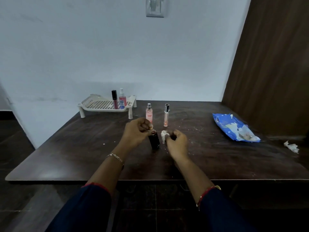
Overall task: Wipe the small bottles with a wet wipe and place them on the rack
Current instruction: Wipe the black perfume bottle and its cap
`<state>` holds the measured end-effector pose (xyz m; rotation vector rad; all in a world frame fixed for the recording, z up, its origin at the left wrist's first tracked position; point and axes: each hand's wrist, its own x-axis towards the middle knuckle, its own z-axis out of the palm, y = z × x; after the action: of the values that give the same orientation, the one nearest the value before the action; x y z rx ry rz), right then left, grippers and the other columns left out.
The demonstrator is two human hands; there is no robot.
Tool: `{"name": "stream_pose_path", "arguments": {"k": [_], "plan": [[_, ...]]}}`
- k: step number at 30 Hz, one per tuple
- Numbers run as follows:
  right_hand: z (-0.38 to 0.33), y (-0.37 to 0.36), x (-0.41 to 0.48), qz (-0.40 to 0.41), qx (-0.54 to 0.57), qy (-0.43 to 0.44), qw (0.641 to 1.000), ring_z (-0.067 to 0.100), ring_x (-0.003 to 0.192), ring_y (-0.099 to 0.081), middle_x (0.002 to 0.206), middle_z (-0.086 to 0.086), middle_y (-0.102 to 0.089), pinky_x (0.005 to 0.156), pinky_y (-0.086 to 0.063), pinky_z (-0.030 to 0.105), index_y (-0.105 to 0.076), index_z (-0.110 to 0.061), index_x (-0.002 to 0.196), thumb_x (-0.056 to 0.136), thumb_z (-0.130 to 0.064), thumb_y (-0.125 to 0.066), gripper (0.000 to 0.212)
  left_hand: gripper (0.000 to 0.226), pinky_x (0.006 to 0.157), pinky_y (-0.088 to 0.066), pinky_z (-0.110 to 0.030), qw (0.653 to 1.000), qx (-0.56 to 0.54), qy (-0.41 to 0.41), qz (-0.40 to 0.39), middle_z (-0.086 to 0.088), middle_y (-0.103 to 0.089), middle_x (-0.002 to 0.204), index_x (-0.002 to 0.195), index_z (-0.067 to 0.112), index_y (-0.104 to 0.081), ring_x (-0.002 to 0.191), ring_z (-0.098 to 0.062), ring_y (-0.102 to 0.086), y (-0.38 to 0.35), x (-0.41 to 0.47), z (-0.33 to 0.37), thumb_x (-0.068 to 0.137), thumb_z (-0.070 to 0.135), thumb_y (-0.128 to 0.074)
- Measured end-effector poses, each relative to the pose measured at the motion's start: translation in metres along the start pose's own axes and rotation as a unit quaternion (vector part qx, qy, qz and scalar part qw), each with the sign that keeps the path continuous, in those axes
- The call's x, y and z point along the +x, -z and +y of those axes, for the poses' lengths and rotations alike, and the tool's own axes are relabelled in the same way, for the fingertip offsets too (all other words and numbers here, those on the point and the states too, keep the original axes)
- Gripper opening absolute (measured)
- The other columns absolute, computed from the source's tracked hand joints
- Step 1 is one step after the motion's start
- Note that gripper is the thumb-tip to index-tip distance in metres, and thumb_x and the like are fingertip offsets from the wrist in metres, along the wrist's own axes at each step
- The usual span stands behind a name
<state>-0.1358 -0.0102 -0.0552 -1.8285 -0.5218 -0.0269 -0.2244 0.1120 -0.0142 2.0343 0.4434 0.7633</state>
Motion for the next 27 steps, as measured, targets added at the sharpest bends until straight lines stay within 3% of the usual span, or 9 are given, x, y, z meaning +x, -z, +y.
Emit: {"name": "stream_pose_path", "arguments": {"k": [4,6,8,10,13,15,18,21,27], "plan": [[-0.003,-0.002,0.000,-0.018,0.040,-0.025,0.999,0.016,0.072,-0.062,0.073,-0.003,-0.068,0.074,-0.051,0.036,-0.067,-0.021,0.073,0.085,-0.017,-0.064,0.013,0.024,0.065,-0.051,-0.008,0.999,0.040,0.001,-0.013,-0.005,-0.071,0.078,0.083,0.019,-0.068,0.072,-0.011,-0.067,0.022,-0.013,-0.007,0.068,0.004,-0.080],[-0.004,-0.002,-0.001,-0.022,0.046,-0.022,0.998,0.016,0.074,-0.064,0.077,-0.001,-0.070,0.074,-0.052,0.035,-0.070,-0.019,0.078,0.085,-0.016,-0.065,0.009,0.027,0.062,-0.047,-0.004,0.996,0.083,0.007,-0.016,0.002,-0.071,0.075,0.087,0.021,-0.071,0.070,-0.004,-0.066,0.028,-0.019,-0.013,0.066,0.008,-0.082],[-0.005,-0.003,-0.003,-0.021,0.034,-0.007,0.999,0.011,0.076,-0.064,0.079,-0.006,-0.071,0.068,-0.051,0.024,-0.071,-0.021,0.078,0.082,-0.013,-0.067,0.010,0.025,0.061,-0.045,-0.002,0.994,0.106,0.016,-0.010,0.012,-0.069,0.069,0.086,0.021,-0.073,0.066,0.005,-0.065,0.027,-0.028,-0.021,0.065,0.011,-0.083],[-0.006,-0.005,-0.008,-0.030,0.010,0.006,0.999,0.005,0.076,-0.064,0.078,-0.014,-0.069,0.061,-0.043,0.011,-0.071,-0.026,0.076,0.080,-0.010,-0.069,0.016,0.020,0.066,-0.050,-0.011,0.992,0.123,0.034,-0.010,0.016,-0.069,0.066,0.081,0.025,-0.074,0.065,0.010,-0.064,0.021,-0.037,-0.030,0.065,0.016,-0.083],[-0.008,-0.008,-0.014,-0.053,-0.057,0.053,0.996,0.002,0.078,-0.061,0.086,-0.010,-0.070,0.063,-0.037,0.003,-0.073,-0.023,0.083,0.080,-0.005,-0.063,0.021,0.016,0.076,-0.055,-0.028,0.989,0.137,0.062,-0.010,0.016,-0.072,0.073,0.081,0.031,-0.073,0.074,0.003,-0.066,0.007,-0.047,-0.040,0.067,0.030,-0.080],[-0.011,-0.009,-0.018,-0.063,-0.106,0.103,0.987,-0.002,0.077,-0.056,0.090,-0.007,-0.066,0.066,-0.035,0.000,-0.073,-0.020,0.086,0.080,-0.003,-0.061,0.022,0.017,0.076,-0.056,-0.029,0.989,0.133,0.068,0.007,0.016,-0.072,0.077,0.083,0.030,-0.073,0.075,0.003,-0.067,0.000,-0.050,-0.043,0.068,0.036,-0.079],[-0.011,-0.013,-0.025,-0.095,-0.171,0.187,0.963,0.007,0.086,-0.056,0.092,-0.005,-0.063,0.075,-0.040,0.014,-0.072,-0.020,0.089,0.082,-0.004,-0.060,0.020,0.020,0.075,-0.056,-0.031,0.985,0.165,0.055,0.016,0.010,-0.074,0.084,0.087,0.026,-0.074,0.081,-0.004,-0.069,-0.006,-0.050,-0.045,0.074,0.042,-0.072],[-0.009,-0.013,-0.026,-0.119,-0.216,0.242,0.938,0.011,0.088,-0.056,0.094,-0.006,-0.061,0.075,-0.040,0.016,-0.071,-0.020,0.090,0.081,-0.001,-0.057,0.025,0.021,0.075,-0.055,-0.035,0.982,0.183,0.037,0.012,0.006,-0.074,0.085,0.087,0.025,-0.074,0.083,-0.011,-0.069,-0.009,-0.049,-0.048,0.078,0.042,-0.067],[-0.005,0.009,-0.002,-0.105,-0.313,0.225,0.917,0.023,0.093,-0.058,0.102,0.003,-0.059,0.078,-0.048,0.034,-0.069,-0.013,0.098,0.084,0.002,-0.052,0.027,0.016,0.078,-0.054,-0.035,0.980,0.194,0.022,0.038,0.013,-0.073,0.084,0.089,0.030,-0.074,0.079,-0.006,-0.067,-0.012,-0.048,-0.051,0.076,0.039,-0.070]]}}
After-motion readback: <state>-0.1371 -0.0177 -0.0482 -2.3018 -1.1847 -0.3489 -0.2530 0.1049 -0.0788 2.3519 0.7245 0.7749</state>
